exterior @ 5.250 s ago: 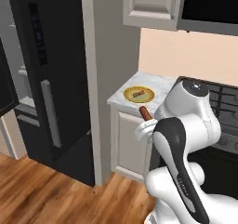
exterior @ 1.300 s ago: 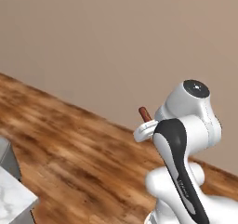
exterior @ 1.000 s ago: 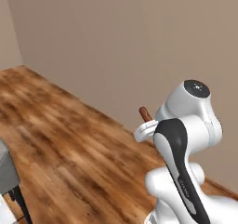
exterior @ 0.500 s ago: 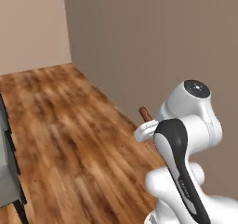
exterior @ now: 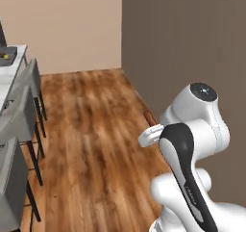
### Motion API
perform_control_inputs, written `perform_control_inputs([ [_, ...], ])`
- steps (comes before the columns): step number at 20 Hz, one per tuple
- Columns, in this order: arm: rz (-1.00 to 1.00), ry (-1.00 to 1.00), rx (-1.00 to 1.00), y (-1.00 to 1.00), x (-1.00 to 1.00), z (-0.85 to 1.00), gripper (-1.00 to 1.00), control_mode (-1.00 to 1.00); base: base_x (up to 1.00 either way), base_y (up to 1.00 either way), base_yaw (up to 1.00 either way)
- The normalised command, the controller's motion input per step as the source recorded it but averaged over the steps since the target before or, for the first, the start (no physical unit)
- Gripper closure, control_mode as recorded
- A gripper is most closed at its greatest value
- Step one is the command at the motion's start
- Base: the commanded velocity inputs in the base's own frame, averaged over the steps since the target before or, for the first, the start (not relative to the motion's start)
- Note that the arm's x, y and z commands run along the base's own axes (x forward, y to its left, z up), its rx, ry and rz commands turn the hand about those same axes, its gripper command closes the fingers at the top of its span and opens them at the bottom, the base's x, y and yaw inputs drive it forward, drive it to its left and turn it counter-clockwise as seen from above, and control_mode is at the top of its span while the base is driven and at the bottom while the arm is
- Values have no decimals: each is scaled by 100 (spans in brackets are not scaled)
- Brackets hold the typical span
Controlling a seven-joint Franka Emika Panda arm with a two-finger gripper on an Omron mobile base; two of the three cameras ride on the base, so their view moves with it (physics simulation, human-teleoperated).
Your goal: Place the cold items (apple and kiwi) from the fridge in one tupperware on the dining counter. Place the warm items (hot dog and kebab skewer) in the stove area in another tupperware.
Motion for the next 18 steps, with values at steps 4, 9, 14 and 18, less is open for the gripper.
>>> perform_control_inputs([
  [4,0,0,0,0,0,0,100,100,100,-43,46],
  [9,0,0,0,0,0,0,100,100,100,-41,46],
  [14,0,0,0,0,0,0,100,100,100,-41,46],
  [18,0,0,0,0,0,0,100,100,99,-46,45],
])
